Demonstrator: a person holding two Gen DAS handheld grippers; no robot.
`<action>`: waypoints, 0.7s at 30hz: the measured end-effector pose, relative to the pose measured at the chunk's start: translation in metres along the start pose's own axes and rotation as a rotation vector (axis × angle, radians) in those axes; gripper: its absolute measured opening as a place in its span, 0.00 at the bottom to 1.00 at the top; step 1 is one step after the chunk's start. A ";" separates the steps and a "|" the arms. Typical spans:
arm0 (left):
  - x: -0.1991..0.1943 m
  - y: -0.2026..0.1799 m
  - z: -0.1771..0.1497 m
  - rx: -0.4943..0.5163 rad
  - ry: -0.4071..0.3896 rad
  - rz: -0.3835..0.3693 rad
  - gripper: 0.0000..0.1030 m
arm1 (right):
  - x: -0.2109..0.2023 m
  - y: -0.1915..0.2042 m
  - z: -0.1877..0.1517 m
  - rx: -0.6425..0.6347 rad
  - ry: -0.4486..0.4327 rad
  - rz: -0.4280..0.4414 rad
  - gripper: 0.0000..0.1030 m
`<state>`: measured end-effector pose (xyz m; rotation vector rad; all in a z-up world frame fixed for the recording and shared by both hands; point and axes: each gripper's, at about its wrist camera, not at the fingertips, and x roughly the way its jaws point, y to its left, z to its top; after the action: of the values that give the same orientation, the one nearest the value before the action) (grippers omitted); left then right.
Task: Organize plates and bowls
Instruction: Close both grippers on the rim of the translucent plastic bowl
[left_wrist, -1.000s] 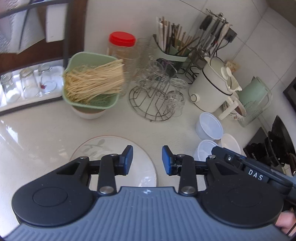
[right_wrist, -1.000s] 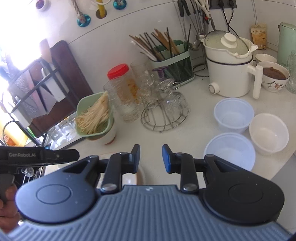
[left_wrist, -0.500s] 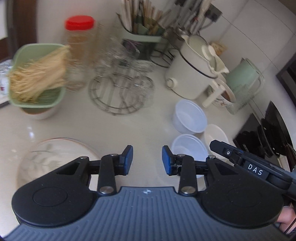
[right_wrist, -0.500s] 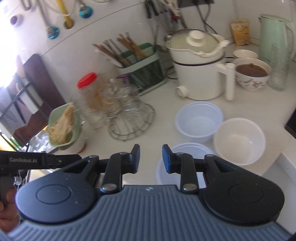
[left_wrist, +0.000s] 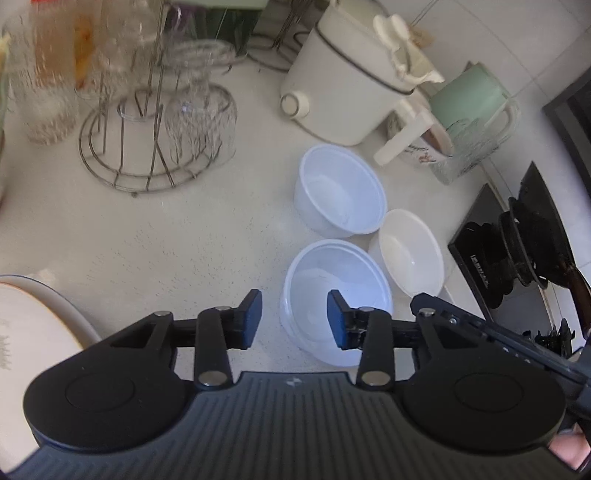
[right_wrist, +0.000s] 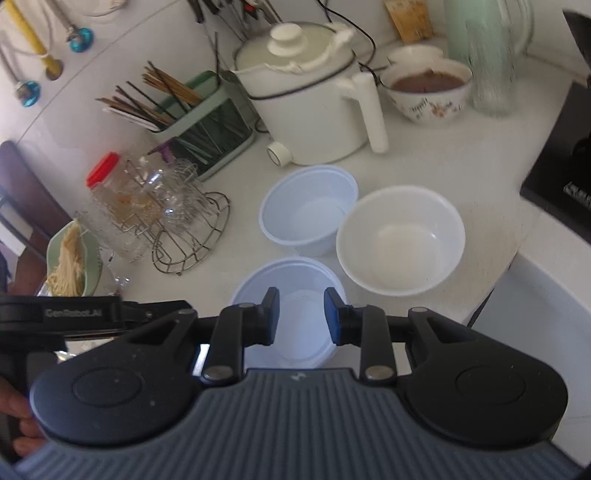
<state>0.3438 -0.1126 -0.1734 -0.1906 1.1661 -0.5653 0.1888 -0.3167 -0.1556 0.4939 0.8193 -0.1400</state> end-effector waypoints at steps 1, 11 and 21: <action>0.007 0.002 0.001 -0.010 0.016 -0.002 0.45 | 0.003 -0.002 0.000 0.007 0.005 0.001 0.30; 0.043 0.003 0.007 -0.074 0.057 0.017 0.45 | 0.027 -0.021 -0.004 0.059 0.059 -0.025 0.29; 0.052 0.008 0.004 -0.111 0.066 0.025 0.24 | 0.044 -0.022 -0.007 -0.013 0.079 -0.053 0.27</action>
<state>0.3643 -0.1327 -0.2171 -0.2537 1.2639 -0.4883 0.2075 -0.3301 -0.2004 0.4685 0.9103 -0.1647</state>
